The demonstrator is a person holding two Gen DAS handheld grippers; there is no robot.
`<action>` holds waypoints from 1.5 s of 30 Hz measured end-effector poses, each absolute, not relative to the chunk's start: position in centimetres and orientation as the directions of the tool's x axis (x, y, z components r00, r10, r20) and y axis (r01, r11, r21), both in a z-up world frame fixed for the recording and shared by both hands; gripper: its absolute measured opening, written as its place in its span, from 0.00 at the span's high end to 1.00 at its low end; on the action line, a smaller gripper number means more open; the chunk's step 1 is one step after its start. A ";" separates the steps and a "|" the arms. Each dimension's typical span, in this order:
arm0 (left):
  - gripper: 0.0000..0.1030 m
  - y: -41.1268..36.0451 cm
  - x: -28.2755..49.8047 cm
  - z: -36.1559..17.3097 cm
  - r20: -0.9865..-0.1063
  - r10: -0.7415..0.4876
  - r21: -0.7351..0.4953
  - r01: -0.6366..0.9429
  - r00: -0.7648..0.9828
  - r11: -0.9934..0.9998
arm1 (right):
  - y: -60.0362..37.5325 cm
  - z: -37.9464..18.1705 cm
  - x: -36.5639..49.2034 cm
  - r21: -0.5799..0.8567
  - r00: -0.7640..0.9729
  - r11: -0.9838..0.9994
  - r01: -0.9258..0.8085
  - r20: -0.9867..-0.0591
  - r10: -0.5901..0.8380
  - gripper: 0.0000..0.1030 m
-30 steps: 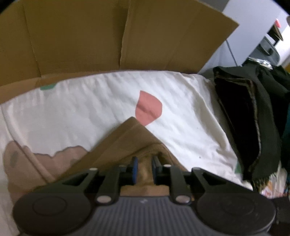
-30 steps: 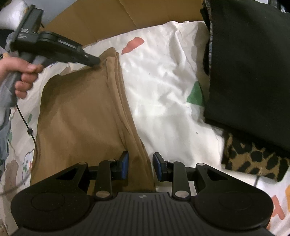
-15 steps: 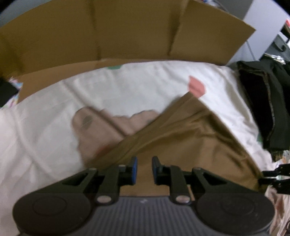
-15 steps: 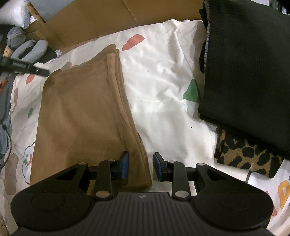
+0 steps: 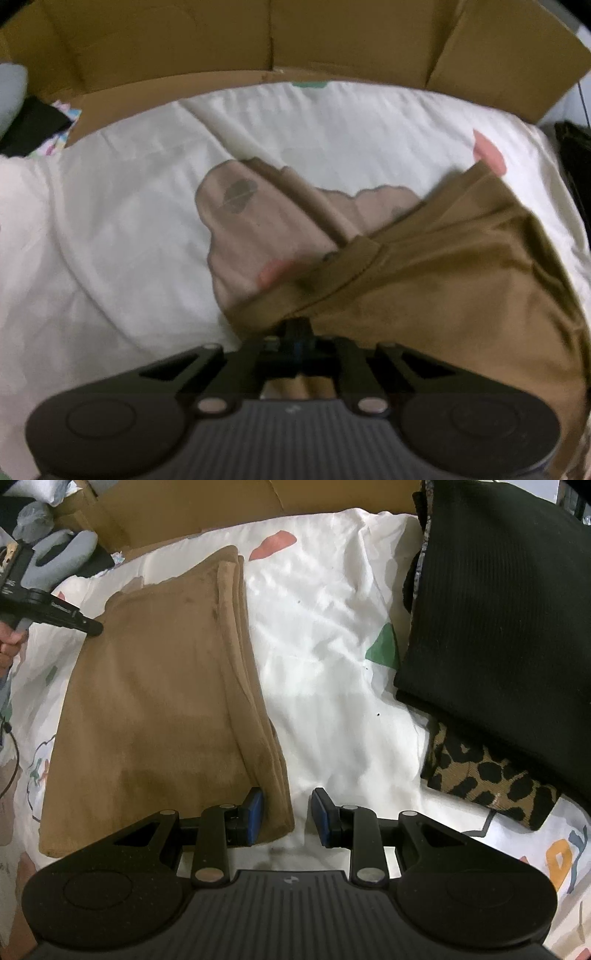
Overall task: Fold clothes
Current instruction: 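Press the folded brown shirt flat with both open tools, then slide the left tool along the folded shirt edge to smooth it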
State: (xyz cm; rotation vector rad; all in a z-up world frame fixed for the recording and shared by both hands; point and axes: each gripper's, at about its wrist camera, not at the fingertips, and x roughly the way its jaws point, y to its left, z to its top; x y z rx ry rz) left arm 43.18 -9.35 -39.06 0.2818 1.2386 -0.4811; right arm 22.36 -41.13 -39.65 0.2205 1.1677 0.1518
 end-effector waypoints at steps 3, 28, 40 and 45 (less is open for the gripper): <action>0.97 -9.0 43.4 -39.2 -0.948 -0.211 -0.073 0.480 0.240 0.874 | -41.1 -39.6 22.5 0.245 0.378 0.969 -0.005 -0.897 0.229 0.66; 0.66 -4.9 33.5 -37.9 -0.931 -0.297 -0.212 0.348 0.213 0.913 | -40.9 -38.0 23.6 0.248 0.437 0.969 -0.006 -0.871 0.226 0.66; 0.68 -4.1 26.3 -40.3 -0.913 -0.403 -0.381 0.231 0.057 0.895 | -40.3 -38.1 23.5 0.214 0.423 0.976 -0.040 -0.881 0.211 0.66; 0.71 -3.5 24.8 -40.7 -0.906 -0.424 -0.413 0.183 0.019 0.892 | -39.8 -37.4 23.5 0.211 0.431 0.976 -0.060 -0.876 0.216 0.66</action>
